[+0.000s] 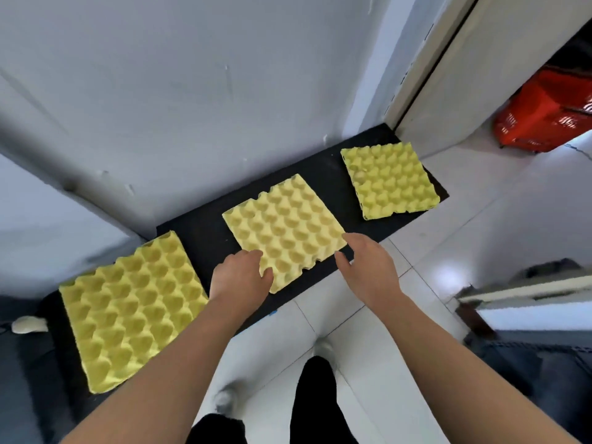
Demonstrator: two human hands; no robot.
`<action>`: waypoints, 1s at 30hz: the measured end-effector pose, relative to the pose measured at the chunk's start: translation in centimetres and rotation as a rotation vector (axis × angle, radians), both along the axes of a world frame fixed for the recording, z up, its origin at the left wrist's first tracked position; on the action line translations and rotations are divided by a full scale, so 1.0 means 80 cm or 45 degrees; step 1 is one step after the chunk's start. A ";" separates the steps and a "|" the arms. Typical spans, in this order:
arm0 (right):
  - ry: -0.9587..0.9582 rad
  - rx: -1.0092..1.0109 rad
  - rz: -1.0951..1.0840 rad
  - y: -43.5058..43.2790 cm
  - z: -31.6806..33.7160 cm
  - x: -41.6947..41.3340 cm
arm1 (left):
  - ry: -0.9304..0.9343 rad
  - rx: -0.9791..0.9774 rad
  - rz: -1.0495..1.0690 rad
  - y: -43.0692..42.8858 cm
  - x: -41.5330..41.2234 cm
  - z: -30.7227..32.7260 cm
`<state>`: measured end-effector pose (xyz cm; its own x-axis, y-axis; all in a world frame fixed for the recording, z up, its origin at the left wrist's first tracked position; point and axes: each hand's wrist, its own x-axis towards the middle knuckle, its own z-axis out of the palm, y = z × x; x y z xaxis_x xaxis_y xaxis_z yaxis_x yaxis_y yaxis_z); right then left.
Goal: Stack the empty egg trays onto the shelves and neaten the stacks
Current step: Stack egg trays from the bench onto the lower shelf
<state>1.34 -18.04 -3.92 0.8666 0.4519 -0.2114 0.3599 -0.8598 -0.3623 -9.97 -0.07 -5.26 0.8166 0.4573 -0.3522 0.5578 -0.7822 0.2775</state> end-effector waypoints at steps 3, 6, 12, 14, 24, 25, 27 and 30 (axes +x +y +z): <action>0.086 -0.015 0.065 -0.003 -0.049 0.057 | 0.075 -0.099 0.211 -0.015 0.033 -0.048; 0.131 -0.023 0.153 -0.002 -0.099 0.102 | 0.120 -0.169 0.388 -0.024 0.057 -0.099; 0.175 -0.078 0.199 0.020 -0.203 0.168 | 0.207 -0.205 0.596 -0.025 0.085 -0.200; 0.186 -0.100 0.209 0.027 -0.237 0.181 | 0.230 -0.228 0.659 -0.022 0.089 -0.230; 0.275 -0.091 0.153 0.038 -0.320 0.210 | 0.090 -0.373 0.906 -0.026 0.094 -0.288; 0.278 -0.081 0.148 0.038 -0.321 0.211 | 0.066 -0.369 0.926 -0.027 0.095 -0.287; 0.304 -0.040 0.107 0.038 -0.319 0.211 | 0.021 -0.363 0.961 -0.029 0.096 -0.282; 0.326 0.042 0.028 0.036 -0.319 0.211 | -0.082 -0.353 0.981 -0.025 0.095 -0.274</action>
